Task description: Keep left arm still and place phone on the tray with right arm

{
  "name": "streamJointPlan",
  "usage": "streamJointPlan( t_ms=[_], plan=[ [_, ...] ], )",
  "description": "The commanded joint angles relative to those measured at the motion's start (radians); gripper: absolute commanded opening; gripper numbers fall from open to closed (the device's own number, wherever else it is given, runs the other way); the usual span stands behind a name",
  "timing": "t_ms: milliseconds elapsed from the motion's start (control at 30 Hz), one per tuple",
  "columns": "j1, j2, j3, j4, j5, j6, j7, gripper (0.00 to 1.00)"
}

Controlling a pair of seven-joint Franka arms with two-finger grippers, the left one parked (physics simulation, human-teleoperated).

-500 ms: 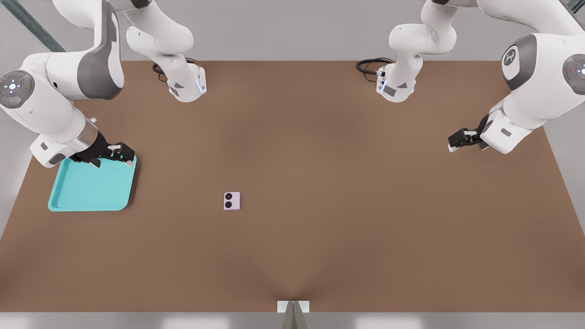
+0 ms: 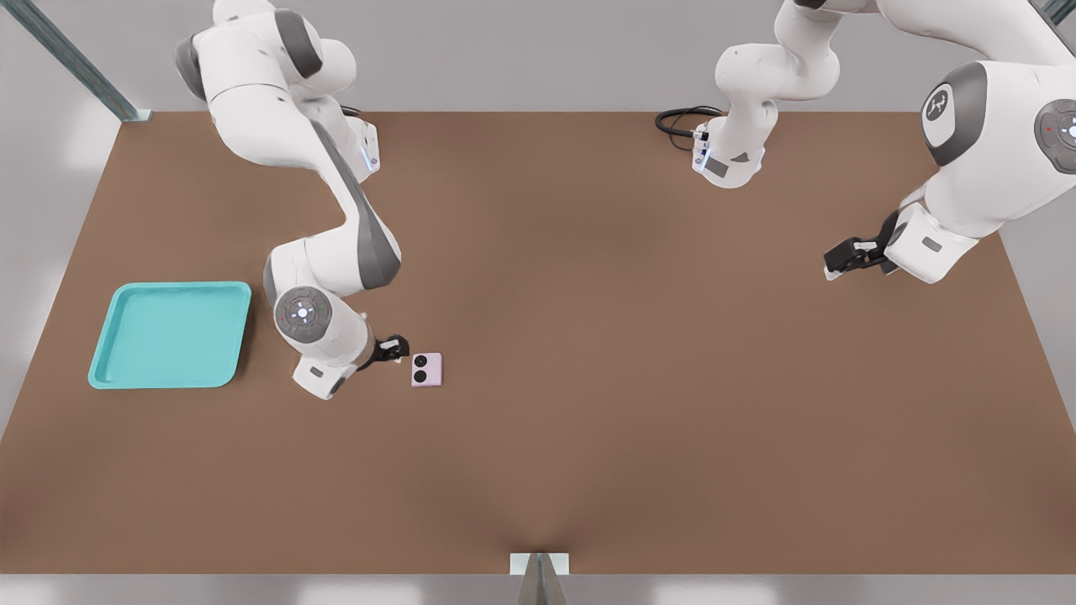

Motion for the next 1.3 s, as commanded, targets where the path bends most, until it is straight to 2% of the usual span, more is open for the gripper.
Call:
streamJointPlan(
  t_ms=[0, 167, 333, 633, 1033, 1133, 1267],
  plan=[
    [0.033, 0.049, 0.0, 0.001, 0.002, 0.193, 0.376, 1.0],
    [0.087, 0.152, -0.001, -0.074, 0.005, 0.344, 0.54, 1.0],
    [0.044, 0.102, 0.016, -0.306, 0.008, 0.523, 0.598, 1.0],
    [0.04, 0.12, 0.02, -0.435, 0.001, 0.712, 0.582, 1.0],
    [0.032, 0.12, 0.02, -0.479, -0.005, 0.721, 0.545, 1.0],
    [0.032, 0.118, 0.02, -0.492, -0.064, 0.718, 0.545, 1.0],
    [0.03, 0.108, 0.028, -0.492, -0.064, 0.715, 0.546, 1.0]
  ],
)
